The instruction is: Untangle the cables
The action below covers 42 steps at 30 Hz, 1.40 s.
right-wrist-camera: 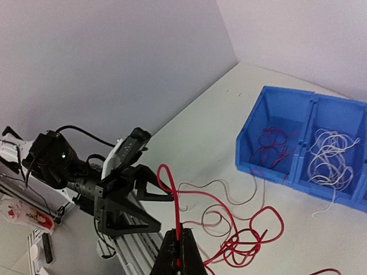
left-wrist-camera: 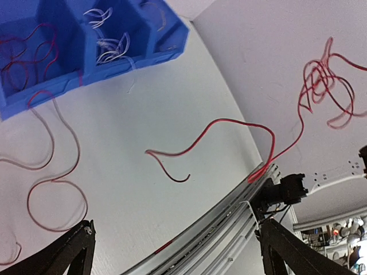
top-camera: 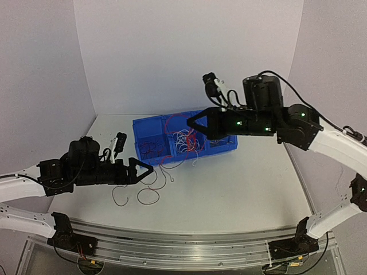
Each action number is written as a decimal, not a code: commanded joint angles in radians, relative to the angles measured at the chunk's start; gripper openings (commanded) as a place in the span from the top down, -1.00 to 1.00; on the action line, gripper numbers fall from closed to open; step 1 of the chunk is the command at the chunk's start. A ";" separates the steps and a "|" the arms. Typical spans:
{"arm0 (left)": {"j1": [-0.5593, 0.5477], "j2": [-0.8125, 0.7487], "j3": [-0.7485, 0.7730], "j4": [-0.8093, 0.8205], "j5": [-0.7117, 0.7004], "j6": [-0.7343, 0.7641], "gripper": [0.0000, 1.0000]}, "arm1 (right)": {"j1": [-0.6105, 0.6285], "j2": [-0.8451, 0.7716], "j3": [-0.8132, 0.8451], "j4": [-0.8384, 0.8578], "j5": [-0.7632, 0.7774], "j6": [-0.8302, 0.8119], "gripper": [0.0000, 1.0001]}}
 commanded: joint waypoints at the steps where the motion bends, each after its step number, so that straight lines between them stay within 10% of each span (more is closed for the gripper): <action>1: 0.002 0.006 0.053 0.163 0.013 0.115 -0.99 | 0.002 -0.063 -0.077 -0.023 0.344 -0.091 1.00; 8: 0.003 0.131 0.150 0.036 -0.058 0.101 -1.00 | 0.003 -0.129 -0.075 -0.061 0.687 -0.219 1.00; 17: 0.007 0.242 0.263 -0.393 -0.388 -0.224 -0.99 | 0.001 0.027 0.079 -0.061 0.564 -0.298 1.00; 28: 0.031 0.190 0.146 -0.578 -0.350 -0.464 -0.99 | -0.044 0.442 0.497 -0.051 0.382 -0.324 1.00; 33: 0.033 0.182 0.097 -0.532 -0.313 -0.477 -0.99 | -0.070 0.575 0.640 -0.053 0.350 -0.290 1.00; 42: 0.032 0.003 0.146 -0.131 -0.264 -0.125 -0.99 | -0.070 0.379 0.368 -0.062 -0.007 -0.185 1.00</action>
